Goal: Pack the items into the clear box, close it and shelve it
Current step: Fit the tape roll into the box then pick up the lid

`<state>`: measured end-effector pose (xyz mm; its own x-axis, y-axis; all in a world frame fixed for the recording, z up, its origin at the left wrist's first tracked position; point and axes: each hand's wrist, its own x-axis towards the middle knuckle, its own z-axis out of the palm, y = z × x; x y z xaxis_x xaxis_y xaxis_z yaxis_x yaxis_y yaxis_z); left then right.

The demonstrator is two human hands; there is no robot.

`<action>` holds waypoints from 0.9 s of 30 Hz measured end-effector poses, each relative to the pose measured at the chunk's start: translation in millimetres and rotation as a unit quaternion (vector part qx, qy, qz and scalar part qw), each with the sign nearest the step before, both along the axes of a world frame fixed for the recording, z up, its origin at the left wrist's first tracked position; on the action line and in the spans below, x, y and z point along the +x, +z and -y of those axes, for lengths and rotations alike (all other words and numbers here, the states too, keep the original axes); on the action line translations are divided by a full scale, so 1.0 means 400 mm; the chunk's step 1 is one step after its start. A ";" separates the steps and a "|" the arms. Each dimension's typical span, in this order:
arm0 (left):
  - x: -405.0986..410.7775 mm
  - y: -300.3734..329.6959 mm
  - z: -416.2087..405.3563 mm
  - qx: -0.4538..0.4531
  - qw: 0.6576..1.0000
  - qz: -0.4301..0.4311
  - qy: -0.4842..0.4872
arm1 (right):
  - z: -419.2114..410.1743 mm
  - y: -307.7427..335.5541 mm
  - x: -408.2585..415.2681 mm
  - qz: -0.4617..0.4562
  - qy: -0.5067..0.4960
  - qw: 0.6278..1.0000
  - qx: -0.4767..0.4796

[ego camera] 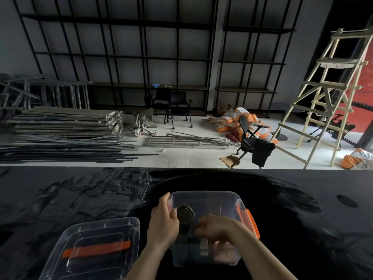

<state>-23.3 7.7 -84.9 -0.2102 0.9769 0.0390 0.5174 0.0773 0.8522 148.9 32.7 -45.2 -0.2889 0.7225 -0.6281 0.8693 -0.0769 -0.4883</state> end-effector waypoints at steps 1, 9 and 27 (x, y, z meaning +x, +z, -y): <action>0.000 -0.008 -0.002 -0.001 1.000 -0.003 0.003 | 0.001 0.000 -0.001 -0.006 -0.009 1.000 -0.007; 0.003 -0.022 -0.002 0.021 0.999 -0.034 0.029 | 0.001 -0.015 -0.008 -0.136 -0.158 0.976 0.057; 0.000 -0.027 -0.008 0.027 0.999 -0.017 0.026 | -0.035 -0.019 -0.071 -0.195 -0.310 0.927 -0.076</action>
<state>-23.5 10.8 -95.5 -0.2580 0.9611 0.0988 0.5434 0.0598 0.8373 120.6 46.7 -52.9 -0.0741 0.7369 -0.6720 0.3937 -0.5975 -0.6986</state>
